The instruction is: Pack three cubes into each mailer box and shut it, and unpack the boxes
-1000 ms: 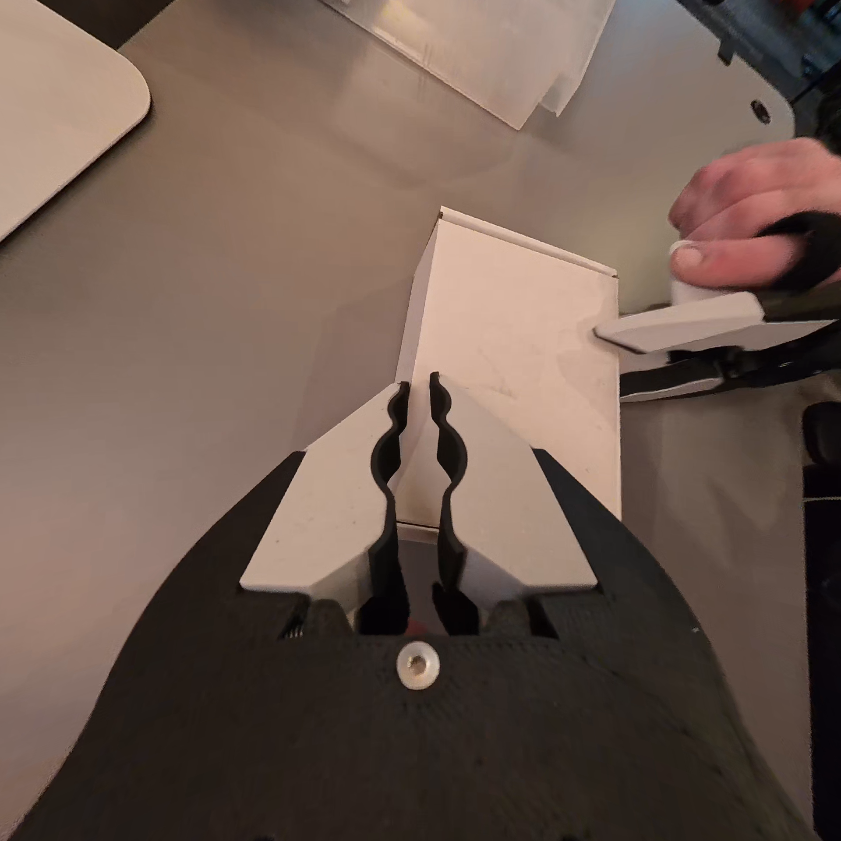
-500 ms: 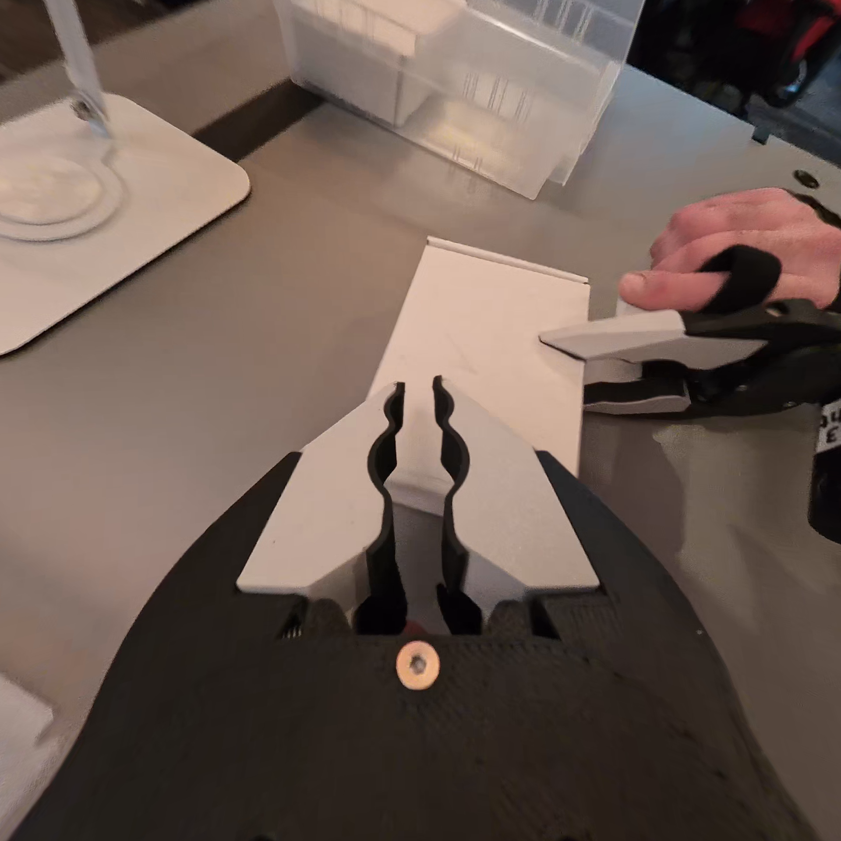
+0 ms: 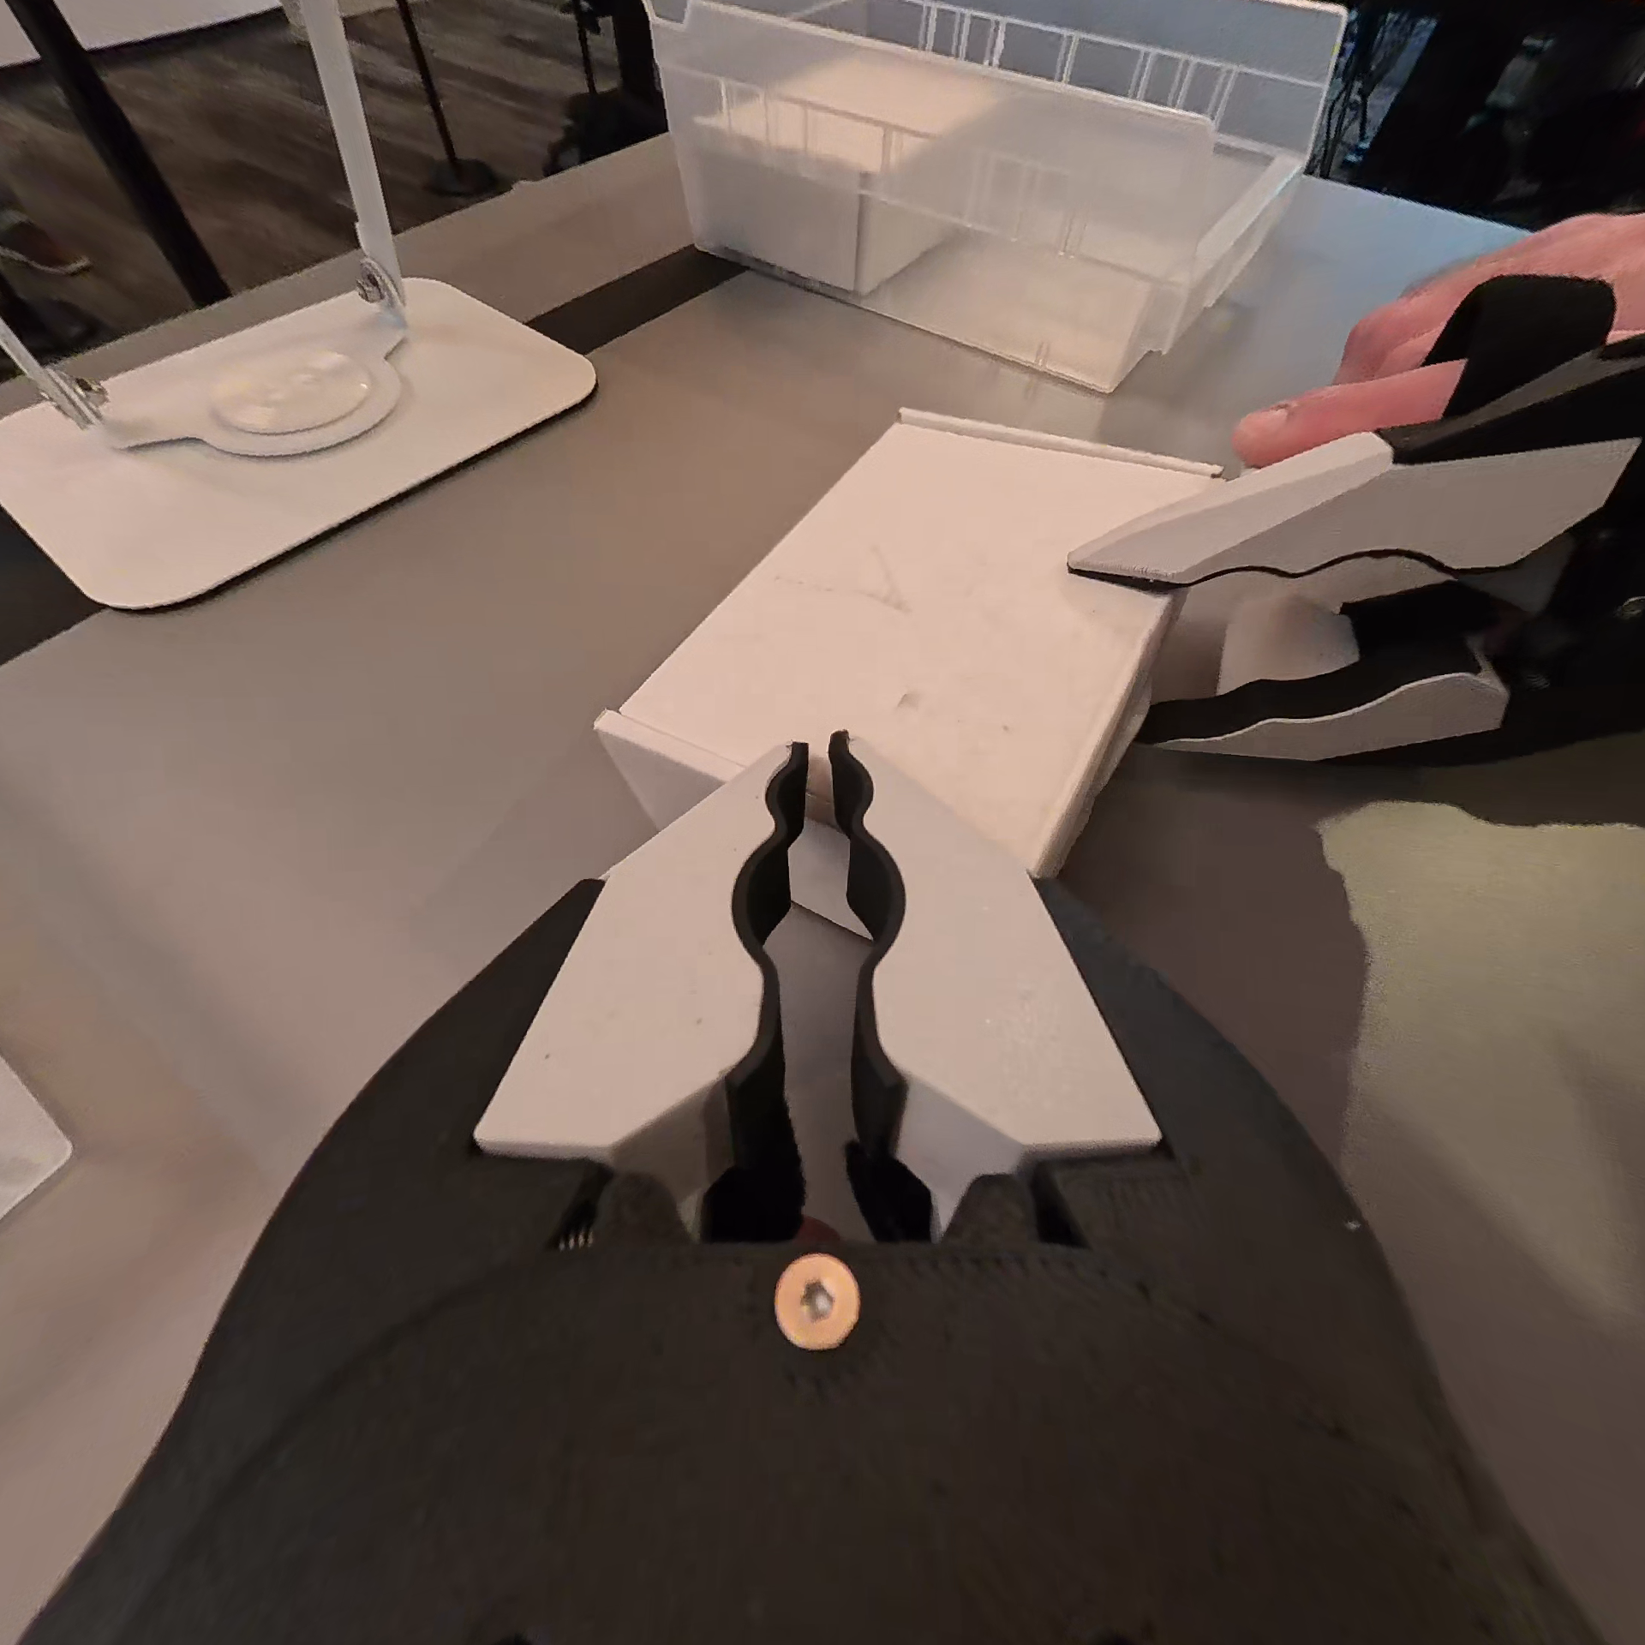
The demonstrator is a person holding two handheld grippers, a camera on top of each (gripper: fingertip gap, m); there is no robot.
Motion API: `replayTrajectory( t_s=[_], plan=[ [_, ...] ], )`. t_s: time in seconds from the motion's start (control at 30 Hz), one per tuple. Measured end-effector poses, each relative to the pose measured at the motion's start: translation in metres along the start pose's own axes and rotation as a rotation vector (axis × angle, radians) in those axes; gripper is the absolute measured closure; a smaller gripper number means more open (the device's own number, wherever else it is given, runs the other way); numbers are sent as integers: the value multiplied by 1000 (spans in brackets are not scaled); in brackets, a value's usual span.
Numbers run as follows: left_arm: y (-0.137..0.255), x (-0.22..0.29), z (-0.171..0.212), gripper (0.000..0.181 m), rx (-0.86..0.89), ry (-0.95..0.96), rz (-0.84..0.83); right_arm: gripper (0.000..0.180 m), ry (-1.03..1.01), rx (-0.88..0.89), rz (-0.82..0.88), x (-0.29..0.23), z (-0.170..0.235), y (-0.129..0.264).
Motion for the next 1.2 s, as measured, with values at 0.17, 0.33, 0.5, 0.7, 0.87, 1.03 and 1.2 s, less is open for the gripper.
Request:
replayTrajectory(
  t_s=[0.17, 0.33, 0.5, 0.7, 0.87, 1.03, 1.2],
  plan=[
    [0, -3, -4, 178, 28, -4, -8, 125, -132, 37, -64, 6, -3, 2],
    [-1, -5, -6, 181, 33, -32, -42, 125, -190, 62, -119, 10, -6, 3],
    [-1, -4, -5, 181, 41, -49, -55, 124, -301, 103, -176, 9, -9, 8],
    [-2, -2, -6, 181, 46, -57, -52, 123, -383, 140, -233, 11, -8, 11],
    [-2, 0, -6, 181, 52, -67, -38, 121, -455, 174, -303, 12, -9, 16],
    [-2, 3, -3, 181, 66, -60, -3, 118, -529, 206, -383, 11, -10, 22],
    [-3, 2, 6, 181, 19, -43, 3, 121, -635, 231, -522, 5, -12, 33]
  ],
)
Point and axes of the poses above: each gripper's, where its closed fingertips meet, y back along the fingers, z out of its underside, x = y × z across the jaws, the point moved 1 cm from there along y, back along the fingers, and after that the axes turned 14 degrees about z, right-handed, at the moved point
